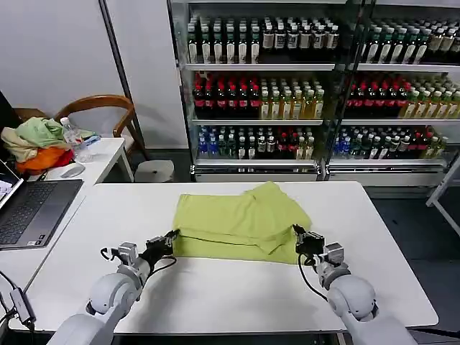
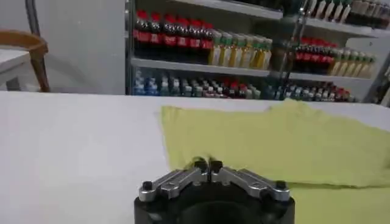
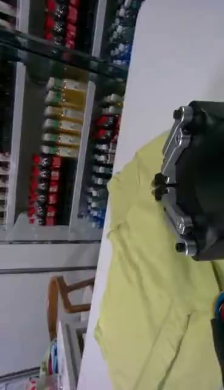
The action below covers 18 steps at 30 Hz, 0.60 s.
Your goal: Fold and organize the clothes.
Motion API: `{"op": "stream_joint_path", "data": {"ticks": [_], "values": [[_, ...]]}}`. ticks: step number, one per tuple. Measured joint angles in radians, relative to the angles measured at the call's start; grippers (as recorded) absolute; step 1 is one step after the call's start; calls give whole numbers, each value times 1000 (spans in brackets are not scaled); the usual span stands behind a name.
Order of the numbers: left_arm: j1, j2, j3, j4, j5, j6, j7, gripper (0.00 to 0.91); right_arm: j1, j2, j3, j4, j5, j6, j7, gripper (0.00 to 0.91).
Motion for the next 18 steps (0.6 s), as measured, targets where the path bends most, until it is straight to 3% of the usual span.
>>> {"op": "stream_joint_path", "data": {"ticks": [11,18], "values": [[2,-7,-9,21,27,-3,-5,907,27,13,-5,-27,-7,-32,36,907],[32,14,-42,-25,19,-14,-19,907,-39,-23,38,49,17,-38,43,907]]}}
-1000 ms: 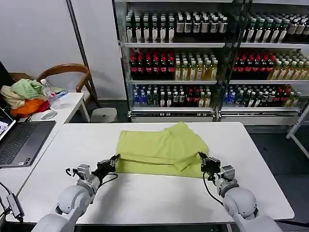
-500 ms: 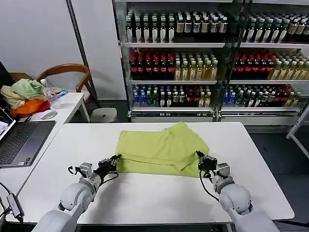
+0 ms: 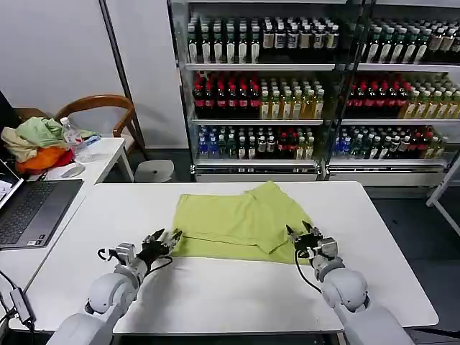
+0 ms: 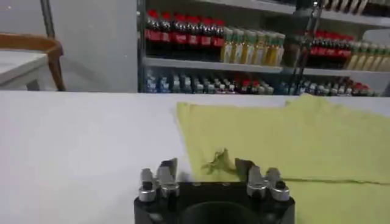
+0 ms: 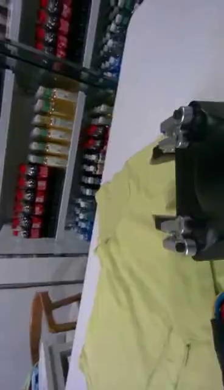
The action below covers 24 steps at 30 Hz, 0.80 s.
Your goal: Fold and organize the clothes.
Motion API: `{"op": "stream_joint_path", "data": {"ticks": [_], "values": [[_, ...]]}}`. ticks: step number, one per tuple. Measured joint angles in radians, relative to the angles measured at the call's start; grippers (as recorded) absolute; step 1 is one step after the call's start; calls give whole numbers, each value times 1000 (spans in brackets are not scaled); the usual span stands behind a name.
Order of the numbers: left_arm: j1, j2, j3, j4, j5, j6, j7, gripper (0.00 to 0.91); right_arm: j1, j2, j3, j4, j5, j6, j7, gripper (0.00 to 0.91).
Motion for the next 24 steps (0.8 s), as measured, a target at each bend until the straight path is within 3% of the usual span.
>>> {"op": "stream_joint_path", "data": {"ticks": [16,17,18,19,20,24], "values": [[116,12,-23,-133,9,70,-88,907,-176,-42,62,92,17,21,22,907],[116,9,-22,-133,9,74,-92,907,-182,-42,63,94,19,22,24,766],[116,7,-20,-132,11,77,-96,453,-188,-42,63,95,21,22,25,262],[116,4,-17,-131,13,80,-99,60,-193,-42,63,97,25,22,27,101],[115,1,-15,-129,15,83,-104,50,-196,-42,63,98,28,22,28,10],[110,-7,-7,-123,16,98,-123,50,-209,-41,62,99,39,26,33,0]]}}
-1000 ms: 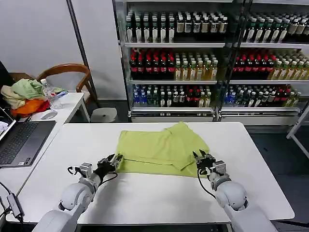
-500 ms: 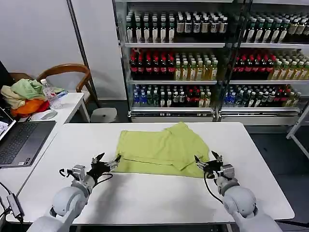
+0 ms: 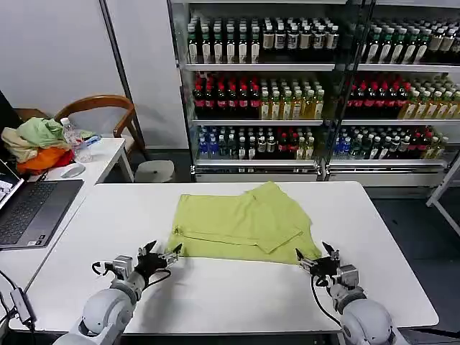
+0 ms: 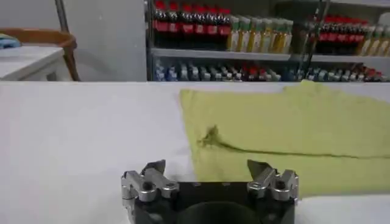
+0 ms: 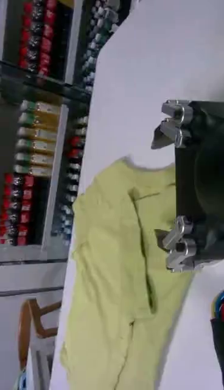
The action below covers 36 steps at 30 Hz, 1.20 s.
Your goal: Fold and organize the clothes.
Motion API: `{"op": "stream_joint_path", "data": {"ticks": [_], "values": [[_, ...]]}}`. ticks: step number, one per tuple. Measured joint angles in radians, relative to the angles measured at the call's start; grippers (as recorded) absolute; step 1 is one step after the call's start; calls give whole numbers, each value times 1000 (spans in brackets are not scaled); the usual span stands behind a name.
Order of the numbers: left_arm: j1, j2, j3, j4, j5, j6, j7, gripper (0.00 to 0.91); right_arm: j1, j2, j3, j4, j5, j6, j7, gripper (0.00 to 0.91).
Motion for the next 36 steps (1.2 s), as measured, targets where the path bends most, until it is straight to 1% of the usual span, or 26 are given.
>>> {"op": "stream_joint_path", "data": {"ticks": [13,24,29,33,36], "values": [[4,-11,15,9,20,15,-20,50,-15,19,-6,1,13,6,6,0],[25,-8,12,-13,47,31,-4,50,-56,8,15,38,0,7,-3,0],[69,6,-6,-52,59,32,-3,50,-112,5,37,89,-26,15,-11,0],[133,20,-28,-102,68,31,-4,40,-167,0,53,130,-53,24,-14,0],[187,30,-48,-144,75,30,-3,50,-209,-5,65,159,-72,31,-13,0]]}}
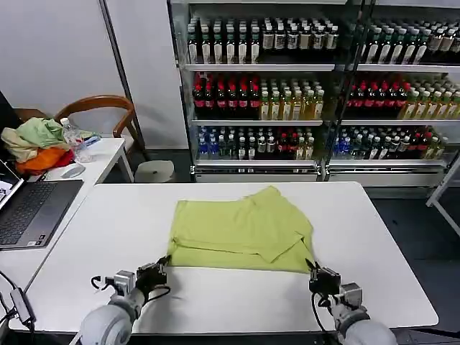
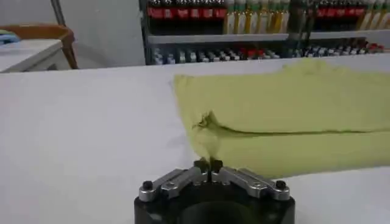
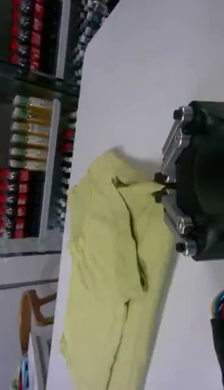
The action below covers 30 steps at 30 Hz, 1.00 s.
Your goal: Fold and organize the clothes.
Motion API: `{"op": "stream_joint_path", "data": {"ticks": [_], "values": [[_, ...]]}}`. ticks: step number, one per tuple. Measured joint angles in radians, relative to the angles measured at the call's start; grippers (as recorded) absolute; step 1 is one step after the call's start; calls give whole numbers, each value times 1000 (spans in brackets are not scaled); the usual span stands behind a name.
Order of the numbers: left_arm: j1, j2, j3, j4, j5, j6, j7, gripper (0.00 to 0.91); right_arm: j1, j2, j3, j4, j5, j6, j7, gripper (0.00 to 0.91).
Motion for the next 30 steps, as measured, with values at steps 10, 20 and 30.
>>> {"op": "stream_joint_path", "data": {"ticks": [10,20,30], "values": [[171,18,-78,-99,25,-25,9,40,-122,-3,21,72,-50,23,-8,0],[288,19,-145,-170,36,-28,15,50,-200,-5,25,117,-86,37,-10,0],[363,8,-174,-222,58,-27,-1,907,-226,-4,15,129,-111,47,-9,907]]}}
